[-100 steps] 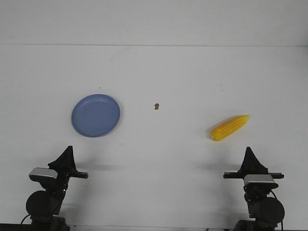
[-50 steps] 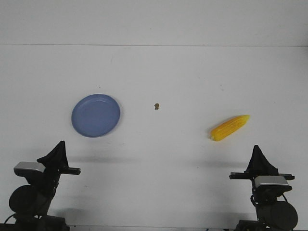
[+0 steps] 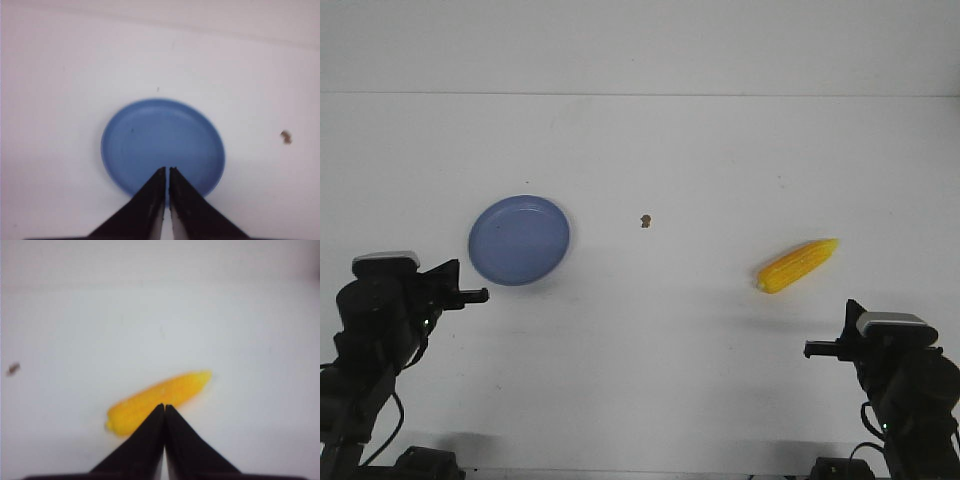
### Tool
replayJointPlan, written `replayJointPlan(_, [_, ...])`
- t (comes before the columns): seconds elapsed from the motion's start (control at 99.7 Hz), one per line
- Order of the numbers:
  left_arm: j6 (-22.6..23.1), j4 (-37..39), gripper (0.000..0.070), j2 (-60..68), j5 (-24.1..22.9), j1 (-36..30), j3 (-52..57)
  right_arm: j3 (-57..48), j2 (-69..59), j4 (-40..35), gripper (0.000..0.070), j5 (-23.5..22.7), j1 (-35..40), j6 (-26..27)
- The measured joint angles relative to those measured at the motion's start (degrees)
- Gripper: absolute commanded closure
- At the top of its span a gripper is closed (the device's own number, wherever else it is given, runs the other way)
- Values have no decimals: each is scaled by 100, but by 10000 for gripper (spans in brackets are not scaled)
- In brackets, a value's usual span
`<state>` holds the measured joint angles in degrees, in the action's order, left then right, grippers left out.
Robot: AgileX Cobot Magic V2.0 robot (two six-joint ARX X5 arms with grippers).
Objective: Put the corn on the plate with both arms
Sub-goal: 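Move the left gripper to the blue plate rim and the right gripper toward the corn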
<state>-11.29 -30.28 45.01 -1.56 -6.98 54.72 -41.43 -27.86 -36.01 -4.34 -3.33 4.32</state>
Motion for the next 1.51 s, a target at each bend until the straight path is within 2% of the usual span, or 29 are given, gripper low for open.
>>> replayJointPlan(0.221, [20, -103, 688, 527, 2, 0, 2, -356, -1080, -317, 700, -7, 0, 0])
replayJointPlan(0.391, [48, -50, 674, 553, 2, 0, 2, -358, -1246, -361, 681, -7, 0, 2])
replayJointPlan(0.441, [74, -35, 614, 553, 2, 0, 2, -363, -1246, -361, 596, -7, 0, 2])
replayJointPlan(0.532, [85, -37, 379, 553, 2, 0, 2, -363, -1241, -361, 308, -9, 0, 2])
replayJointPlan(0.562, [85, -37, 326, 553, 2, 0, 2, -363, -1233, -365, 233, -7, 0, 2])
replayJointPlan(0.612, [85, -37, 243, 553, 2, 0, 2, -363, -1222, -382, 147, -7, 0, 2])
replayJointPlan(0.672, [85, -37, 218, 553, 2, 0, 2, -365, -1204, -398, 95, -7, 0, 2])
replayJointPlan(0.893, [85, 2, 218, 560, 2, 0, 2, -365, -1117, -378, 93, -9, 0, 4])
replayJointPlan(1.054, [85, 354, 214, 857, 7, 63, 2, -365, -1117, -369, 93, -9, 0, 4])
replayJointPlan(1.244, [85, 632, 197, 1926, 9, 511, 83, -365, -1117, -365, 93, -7, 0, 4])
replayJointPlan(1.505, [85, 680, 197, 3779, 9, 949, 905, -365, -1117, -365, 93, -7, 0, 4])
